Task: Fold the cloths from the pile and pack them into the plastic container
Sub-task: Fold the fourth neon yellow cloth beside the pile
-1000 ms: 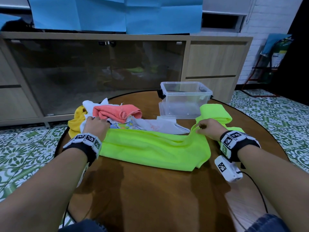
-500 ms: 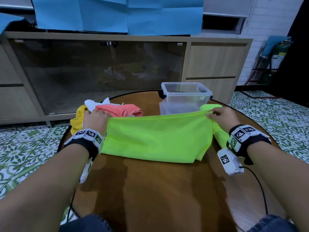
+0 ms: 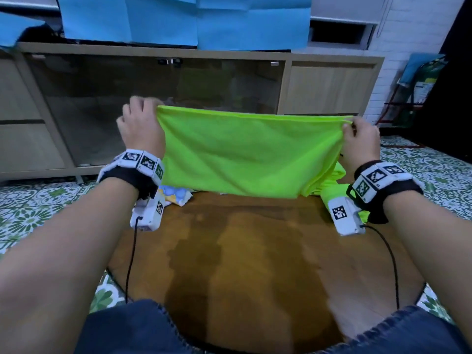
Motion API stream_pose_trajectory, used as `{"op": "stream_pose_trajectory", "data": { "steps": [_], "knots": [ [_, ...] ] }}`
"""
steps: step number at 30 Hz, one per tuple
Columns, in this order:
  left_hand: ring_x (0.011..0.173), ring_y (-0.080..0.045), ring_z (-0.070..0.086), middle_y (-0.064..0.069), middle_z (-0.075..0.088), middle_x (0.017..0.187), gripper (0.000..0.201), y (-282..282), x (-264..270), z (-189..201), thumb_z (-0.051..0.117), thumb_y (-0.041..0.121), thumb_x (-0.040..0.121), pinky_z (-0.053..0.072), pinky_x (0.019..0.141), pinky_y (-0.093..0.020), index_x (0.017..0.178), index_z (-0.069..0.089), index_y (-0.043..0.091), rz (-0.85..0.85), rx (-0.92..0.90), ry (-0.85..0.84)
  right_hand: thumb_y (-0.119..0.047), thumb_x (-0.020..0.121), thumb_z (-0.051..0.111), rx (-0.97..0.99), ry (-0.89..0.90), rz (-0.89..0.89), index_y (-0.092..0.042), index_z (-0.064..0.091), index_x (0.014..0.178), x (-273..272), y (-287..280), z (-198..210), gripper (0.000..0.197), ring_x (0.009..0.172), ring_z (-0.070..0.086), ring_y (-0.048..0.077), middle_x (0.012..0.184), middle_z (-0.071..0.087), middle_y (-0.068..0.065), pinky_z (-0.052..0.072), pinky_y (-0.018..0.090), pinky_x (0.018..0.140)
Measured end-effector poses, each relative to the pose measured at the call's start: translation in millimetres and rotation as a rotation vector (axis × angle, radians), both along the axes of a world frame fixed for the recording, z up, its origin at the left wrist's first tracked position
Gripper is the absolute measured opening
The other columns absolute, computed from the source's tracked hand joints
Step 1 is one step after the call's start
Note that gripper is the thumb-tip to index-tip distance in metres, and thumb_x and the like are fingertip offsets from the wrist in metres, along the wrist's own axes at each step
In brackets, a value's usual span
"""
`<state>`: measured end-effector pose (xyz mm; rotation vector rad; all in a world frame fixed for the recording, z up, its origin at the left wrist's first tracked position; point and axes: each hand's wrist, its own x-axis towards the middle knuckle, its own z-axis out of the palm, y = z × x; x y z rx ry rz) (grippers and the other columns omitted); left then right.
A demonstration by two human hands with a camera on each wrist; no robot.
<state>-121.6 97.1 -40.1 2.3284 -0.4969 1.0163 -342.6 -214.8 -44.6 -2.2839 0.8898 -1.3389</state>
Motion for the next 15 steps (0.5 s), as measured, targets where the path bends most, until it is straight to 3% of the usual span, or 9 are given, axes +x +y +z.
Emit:
{"op": "stream_pose_trajectory", "data": {
  "steps": [5,8,9,12,15],
  "knots": [
    [0.109,-0.032,0.045,-0.014,0.049,0.121,0.039,-0.6,-11.4,8.5,0.032,0.005,0.091,0.030,0.086,-0.037,0.121,0.055,0.016,-0.017,-0.057,-0.084,-0.006,0.094,0.035,0.113,-0.130,0.025,0.008,0.056,0.112,-7.7,7.3,6.7,0.031,0.106,0.052,0.033,0.113,0.057,0.025,0.034,0.033,0.080],
    [0.107,-0.033,0.046,-0.016,0.050,0.119,0.039,-2.2,-3.7,-4.4,0.034,0.005,0.090,0.032,0.087,-0.039,0.121,0.056,0.014,-0.035,0.020,-0.090,-0.002,0.094,0.034,0.169,-0.087,0.036,0.003,0.057,0.096,-8.0,8.5,6.8,0.024,0.094,0.051,0.032,0.090,0.054,0.019,0.026,0.031,0.066],
    [0.107,-0.033,0.046,-0.017,0.050,0.119,0.039,-3.5,0.4,-11.5,0.035,0.004,0.090,0.033,0.088,-0.040,0.122,0.056,0.013,-0.033,0.089,-0.065,-0.002,0.094,0.035,0.191,-0.047,0.044,-0.001,0.058,0.094,-6.6,7.4,3.1,0.023,0.093,0.051,0.031,0.090,0.055,0.018,0.026,0.031,0.066],
    [0.113,-0.033,0.047,-0.017,0.050,0.121,0.039,-5.4,13.9,-40.2,0.039,0.004,0.092,0.036,0.095,-0.043,0.126,0.055,0.014,0.004,0.464,0.108,0.001,0.094,0.038,0.278,0.109,0.058,0.002,0.055,0.115,0.2,-2.1,-23.6,0.028,0.106,0.054,0.033,0.111,0.058,0.023,0.038,0.032,0.078],
    [0.117,-0.030,0.050,-0.011,0.054,0.124,0.040,-7.8,25.1,-66.9,0.042,0.008,0.092,0.041,0.096,-0.042,0.127,0.056,0.021,0.034,0.766,0.212,0.000,0.092,0.043,0.325,0.288,0.062,-0.005,0.053,0.105,7.0,-13.1,-53.6,0.017,0.090,0.057,0.035,0.088,0.053,0.020,0.035,0.029,0.066]
  ]
}}
